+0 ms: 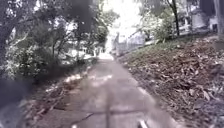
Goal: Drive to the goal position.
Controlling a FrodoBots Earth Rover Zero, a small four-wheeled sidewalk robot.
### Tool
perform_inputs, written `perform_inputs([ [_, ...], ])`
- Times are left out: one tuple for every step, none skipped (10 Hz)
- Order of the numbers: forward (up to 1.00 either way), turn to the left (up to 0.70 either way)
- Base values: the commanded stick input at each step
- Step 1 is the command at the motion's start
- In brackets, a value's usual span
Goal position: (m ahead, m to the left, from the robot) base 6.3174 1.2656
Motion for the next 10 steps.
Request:
perform_inputs([
  [0.85,0.00],
  [0.85,0.00],
  [0.85,-0.02],
  [0.85,-0.16],
  [0.85,-0.27],
  [0.85,-0.12],
  [0.85,0.00],
  [0.85,0.00],
  [0.85,0.00],
  [0.85,0.00],
])
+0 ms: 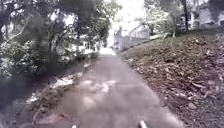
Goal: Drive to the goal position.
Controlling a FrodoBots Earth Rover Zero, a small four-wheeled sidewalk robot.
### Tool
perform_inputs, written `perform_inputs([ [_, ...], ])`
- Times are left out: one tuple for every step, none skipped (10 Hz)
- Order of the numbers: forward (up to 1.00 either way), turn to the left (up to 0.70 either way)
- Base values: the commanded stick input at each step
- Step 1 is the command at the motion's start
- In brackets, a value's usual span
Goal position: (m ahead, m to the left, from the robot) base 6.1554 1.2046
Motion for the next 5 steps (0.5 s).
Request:
perform_inputs([
  [0.85,-0.03],
  [0.85,-0.19],
  [0.85,-0.33],
  [0.85,-0.31],
  [0.85,-0.10],
])
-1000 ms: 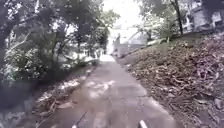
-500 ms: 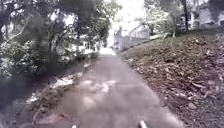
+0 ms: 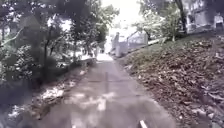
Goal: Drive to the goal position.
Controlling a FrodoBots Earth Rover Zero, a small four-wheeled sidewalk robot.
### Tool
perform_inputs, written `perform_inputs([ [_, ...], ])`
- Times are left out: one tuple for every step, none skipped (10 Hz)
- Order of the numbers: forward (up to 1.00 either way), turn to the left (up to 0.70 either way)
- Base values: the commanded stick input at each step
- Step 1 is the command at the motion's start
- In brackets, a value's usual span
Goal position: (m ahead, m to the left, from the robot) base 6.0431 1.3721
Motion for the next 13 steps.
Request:
perform_inputs([
  [0.85,0.00],
  [0.85,0.00],
  [0.85,0.00],
  [0.85,0.00],
  [0.85,0.00],
  [0.85,0.00],
  [0.85,0.00],
  [0.85,0.00],
  [0.85,0.00],
  [0.85,0.00],
  [0.85,0.00],
  [0.85,0.00],
  [0.85,0.00],
])
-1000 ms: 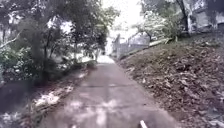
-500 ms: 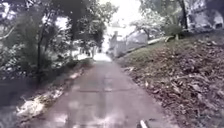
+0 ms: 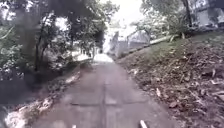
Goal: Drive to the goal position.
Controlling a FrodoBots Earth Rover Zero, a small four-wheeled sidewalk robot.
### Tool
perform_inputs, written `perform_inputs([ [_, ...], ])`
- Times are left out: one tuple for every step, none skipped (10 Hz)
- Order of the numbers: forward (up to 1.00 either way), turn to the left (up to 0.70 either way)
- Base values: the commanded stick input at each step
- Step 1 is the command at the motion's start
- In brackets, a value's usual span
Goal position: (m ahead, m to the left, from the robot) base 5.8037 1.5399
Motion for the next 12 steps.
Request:
perform_inputs([
  [0.85,0.00],
  [0.85,0.00],
  [0.85,0.00],
  [0.85,0.00],
  [0.85,0.00],
  [0.85,0.00],
  [0.85,0.00],
  [0.85,0.00],
  [0.85,0.00],
  [0.85,0.00],
  [0.85,0.00],
  [0.85,0.00],
])
